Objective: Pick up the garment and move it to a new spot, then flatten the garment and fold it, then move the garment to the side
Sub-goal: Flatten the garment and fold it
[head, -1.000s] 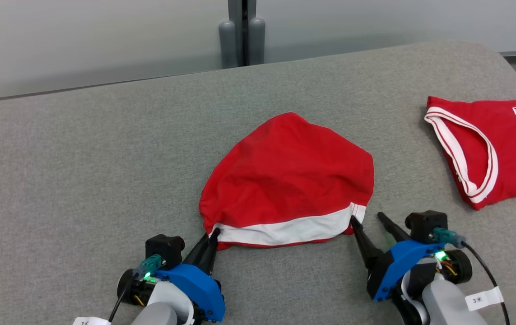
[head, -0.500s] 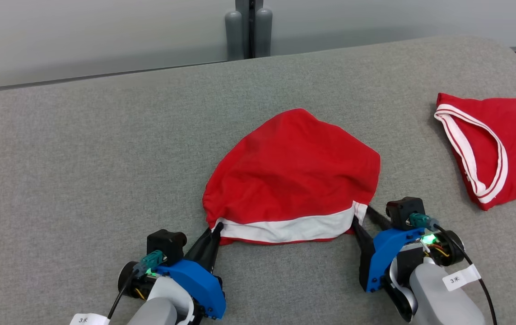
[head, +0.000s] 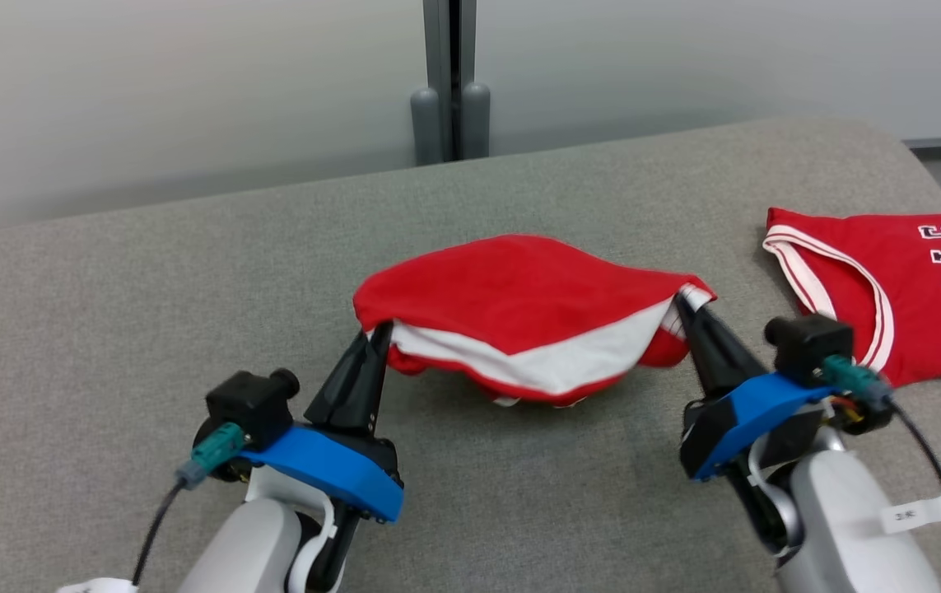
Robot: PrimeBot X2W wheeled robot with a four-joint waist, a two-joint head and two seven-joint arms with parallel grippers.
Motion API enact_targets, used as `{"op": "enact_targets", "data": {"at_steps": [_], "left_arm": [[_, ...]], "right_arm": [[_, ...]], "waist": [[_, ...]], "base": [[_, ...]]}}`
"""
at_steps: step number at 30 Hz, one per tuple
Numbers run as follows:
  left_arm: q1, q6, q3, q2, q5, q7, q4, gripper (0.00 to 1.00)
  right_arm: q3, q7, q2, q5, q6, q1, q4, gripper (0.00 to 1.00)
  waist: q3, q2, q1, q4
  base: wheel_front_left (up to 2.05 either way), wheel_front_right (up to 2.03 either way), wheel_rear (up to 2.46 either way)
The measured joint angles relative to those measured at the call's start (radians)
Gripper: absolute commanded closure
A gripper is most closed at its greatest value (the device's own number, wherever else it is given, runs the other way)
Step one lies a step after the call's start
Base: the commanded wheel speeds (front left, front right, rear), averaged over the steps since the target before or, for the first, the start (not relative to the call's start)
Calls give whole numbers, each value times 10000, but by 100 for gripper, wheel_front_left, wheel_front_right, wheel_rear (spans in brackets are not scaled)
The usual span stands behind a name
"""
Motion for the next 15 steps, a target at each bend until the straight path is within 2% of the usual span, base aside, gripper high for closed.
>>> {"op": "enact_targets", "data": {"at_steps": [5, 9, 12, 15], "left_arm": [[140, 13, 205, 477, -568, 1106, -2184, 100], [151, 247, 635, 955, -1214, 2242, -3908, 100], [57, 449, 901, 1323, -1609, 3133, -4784, 100], [-705, 623, 1193, 1716, -1789, 3923, -5081, 100]], "right_arm": [[-330, 1632, -293, -17, 0, 604, -3020, 100], [-464, 2963, -796, 199, 0, 735, -5160, 100], [-364, 3689, -1348, 587, 0, 411, -5799, 100], [-249, 3958, -1885, 903, 0, -580, -5745, 100]], "waist": [[-266, 0, -1, -9], [-191, 0, -2, -27], [94, 0, -2, -96], [694, 0, -2, -246]], "base": [[0, 0, 0], [0, 0, 0], [0, 0, 0], [0, 0, 0]]}}
